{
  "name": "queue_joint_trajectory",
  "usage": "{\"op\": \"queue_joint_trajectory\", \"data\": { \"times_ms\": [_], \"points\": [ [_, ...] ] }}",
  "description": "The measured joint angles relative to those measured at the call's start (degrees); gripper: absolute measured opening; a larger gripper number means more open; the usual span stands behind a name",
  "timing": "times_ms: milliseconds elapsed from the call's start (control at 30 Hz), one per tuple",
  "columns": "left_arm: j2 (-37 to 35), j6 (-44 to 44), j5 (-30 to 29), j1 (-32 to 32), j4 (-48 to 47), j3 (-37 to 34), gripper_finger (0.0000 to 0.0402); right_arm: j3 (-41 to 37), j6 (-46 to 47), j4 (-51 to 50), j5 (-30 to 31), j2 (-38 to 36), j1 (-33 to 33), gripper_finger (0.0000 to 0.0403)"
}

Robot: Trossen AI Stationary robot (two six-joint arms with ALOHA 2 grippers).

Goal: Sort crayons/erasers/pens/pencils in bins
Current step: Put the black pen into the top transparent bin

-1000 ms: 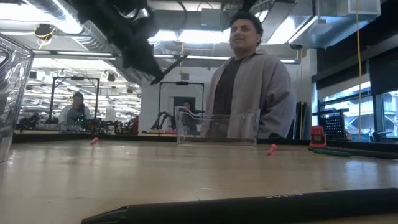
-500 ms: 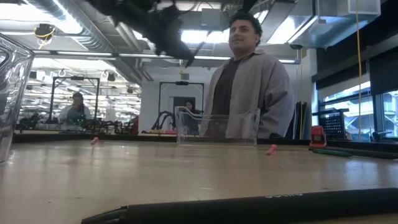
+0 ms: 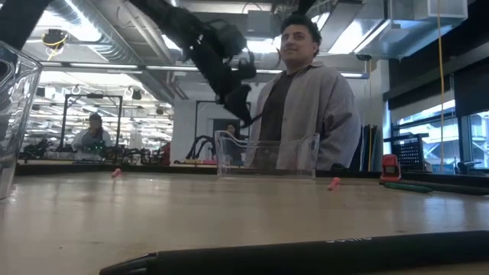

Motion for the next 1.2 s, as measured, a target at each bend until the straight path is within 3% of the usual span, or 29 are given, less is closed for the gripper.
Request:
{"op": "queue_joint_trajectory", "data": {
  "times_ms": [300,1200],
  "points": [
    [4.74,0.09,0.0,2.4,-0.03,0.21,0.001,0.0,0.97,0.24,7.32,0.0,-0.04,0.0104],
    [7.07,-0.06,-1.92,2.61,-2.59,0.12,0.0018,0.0,0.9,0.5,7.37,0.02,-0.04,0.0104]
  ]
}}
